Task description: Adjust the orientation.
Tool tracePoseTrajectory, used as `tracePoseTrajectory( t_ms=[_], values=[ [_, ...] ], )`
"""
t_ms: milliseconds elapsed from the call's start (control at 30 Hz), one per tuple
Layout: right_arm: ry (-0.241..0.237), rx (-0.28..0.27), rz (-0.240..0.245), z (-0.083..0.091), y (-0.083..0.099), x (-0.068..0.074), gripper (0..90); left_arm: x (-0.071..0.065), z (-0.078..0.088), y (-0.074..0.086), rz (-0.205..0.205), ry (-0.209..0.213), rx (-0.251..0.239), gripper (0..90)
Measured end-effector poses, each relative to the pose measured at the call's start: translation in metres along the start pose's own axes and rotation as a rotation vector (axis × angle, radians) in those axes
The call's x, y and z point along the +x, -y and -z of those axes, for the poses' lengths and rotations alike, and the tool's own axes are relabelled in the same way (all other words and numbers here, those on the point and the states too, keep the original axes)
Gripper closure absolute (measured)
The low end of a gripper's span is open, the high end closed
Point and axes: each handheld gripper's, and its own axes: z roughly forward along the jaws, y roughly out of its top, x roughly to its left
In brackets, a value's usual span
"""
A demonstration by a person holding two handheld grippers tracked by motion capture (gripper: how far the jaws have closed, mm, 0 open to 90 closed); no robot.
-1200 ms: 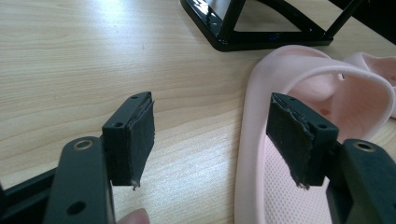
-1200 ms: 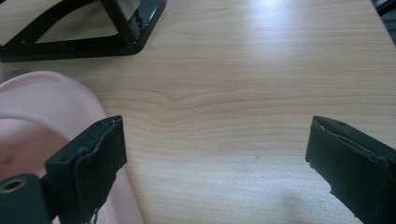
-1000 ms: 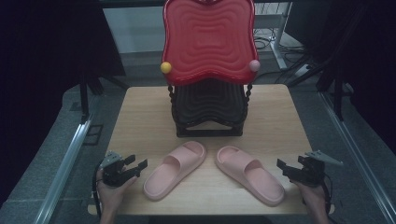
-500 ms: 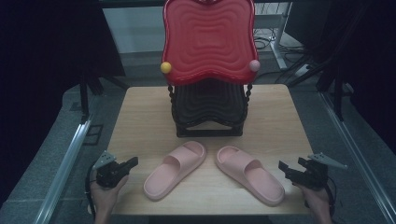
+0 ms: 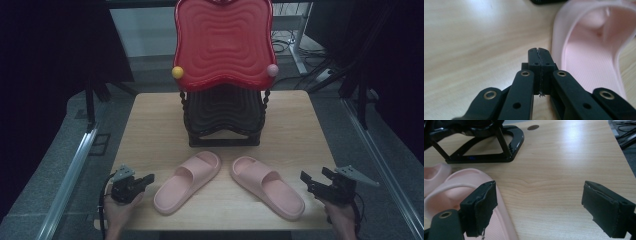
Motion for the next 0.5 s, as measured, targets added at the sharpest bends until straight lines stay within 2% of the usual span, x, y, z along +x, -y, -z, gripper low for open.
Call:
tracePoseTrajectory(
  t_ms=[100, 167, 367, 500],
  values=[
    [-0.013, 0.008, 0.002, 0.001, 0.001, 0.003, 12.9, -0.005, -0.006, 0.009, -0.021, 0.016, 0.056, 89.9],
    [-0.012, 0.008, 0.003, 0.001, 0.001, 0.004, 13.0, -0.008, -0.008, 0.015, -0.034, 0.011, 0.082, 89.9],
    [0.003, -0.006, 0.000, 0.003, -0.002, 0.009, 12.9, -0.018, -0.005, 0.023, -0.072, 0.040, 0.110, 89.9],
    [0.010, -0.004, -0.009, 0.004, -0.001, 0.008, 12.9, -0.026, -0.001, 0.027, -0.079, 0.068, 0.111, 89.9]
  ],
)
